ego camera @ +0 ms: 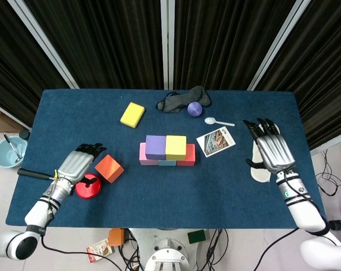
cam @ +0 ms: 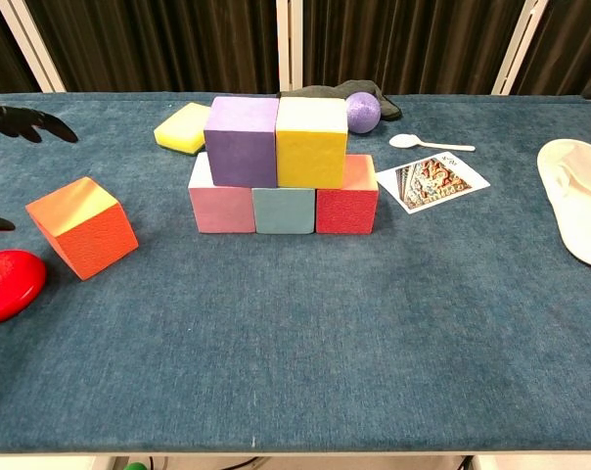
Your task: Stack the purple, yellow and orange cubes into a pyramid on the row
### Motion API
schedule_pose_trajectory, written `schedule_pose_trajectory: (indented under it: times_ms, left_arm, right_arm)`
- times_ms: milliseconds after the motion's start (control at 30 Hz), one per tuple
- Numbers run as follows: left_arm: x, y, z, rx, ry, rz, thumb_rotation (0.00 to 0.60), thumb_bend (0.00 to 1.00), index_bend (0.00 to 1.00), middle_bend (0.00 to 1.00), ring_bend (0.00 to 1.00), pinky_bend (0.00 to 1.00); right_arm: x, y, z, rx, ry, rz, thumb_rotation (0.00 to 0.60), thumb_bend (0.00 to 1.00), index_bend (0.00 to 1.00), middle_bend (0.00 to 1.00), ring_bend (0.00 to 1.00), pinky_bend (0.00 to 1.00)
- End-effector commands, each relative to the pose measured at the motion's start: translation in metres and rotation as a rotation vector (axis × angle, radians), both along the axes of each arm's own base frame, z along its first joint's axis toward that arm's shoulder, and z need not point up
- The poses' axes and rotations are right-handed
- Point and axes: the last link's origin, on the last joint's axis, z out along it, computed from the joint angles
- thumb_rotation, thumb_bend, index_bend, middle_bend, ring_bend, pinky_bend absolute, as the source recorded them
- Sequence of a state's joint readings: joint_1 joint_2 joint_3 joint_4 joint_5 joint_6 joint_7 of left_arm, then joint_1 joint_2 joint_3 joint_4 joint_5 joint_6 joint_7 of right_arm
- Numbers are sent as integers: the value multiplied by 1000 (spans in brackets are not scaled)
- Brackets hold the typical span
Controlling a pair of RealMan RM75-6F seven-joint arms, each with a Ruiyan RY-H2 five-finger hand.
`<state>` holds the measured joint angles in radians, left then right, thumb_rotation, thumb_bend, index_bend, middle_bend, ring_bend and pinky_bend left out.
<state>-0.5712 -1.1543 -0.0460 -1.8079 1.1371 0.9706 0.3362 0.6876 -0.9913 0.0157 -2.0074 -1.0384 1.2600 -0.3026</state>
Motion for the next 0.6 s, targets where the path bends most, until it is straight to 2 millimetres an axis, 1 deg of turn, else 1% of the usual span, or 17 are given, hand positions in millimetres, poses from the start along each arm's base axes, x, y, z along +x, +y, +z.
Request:
schedule_pose_trajectory:
  times_ms: [33,167,333,600]
  left_arm:
    - [-1,4,-6,-22,34,-54,600,157,138,88,114,112]
    - [3,8,-12,-24,25,-98,600,157,139,88,114,113]
    - [2,11,-19,-80,112,-146,600,157,142,88,114,113]
    - [1,14,-21,-101,164,-168,600,157,146,88,114,114]
  right_arm:
    - [-5,10,2,-2,-22,-3,600,176,20,125,19,0]
    - [-9,13,0,-2,-29,-7,600,176,20,125,20,0]
    - [-13,16,0,-8,-46,-24,600,176,20,126,20,0]
    - [-24,20,-2,-19,-73,-70,600,176,20,126,20,0]
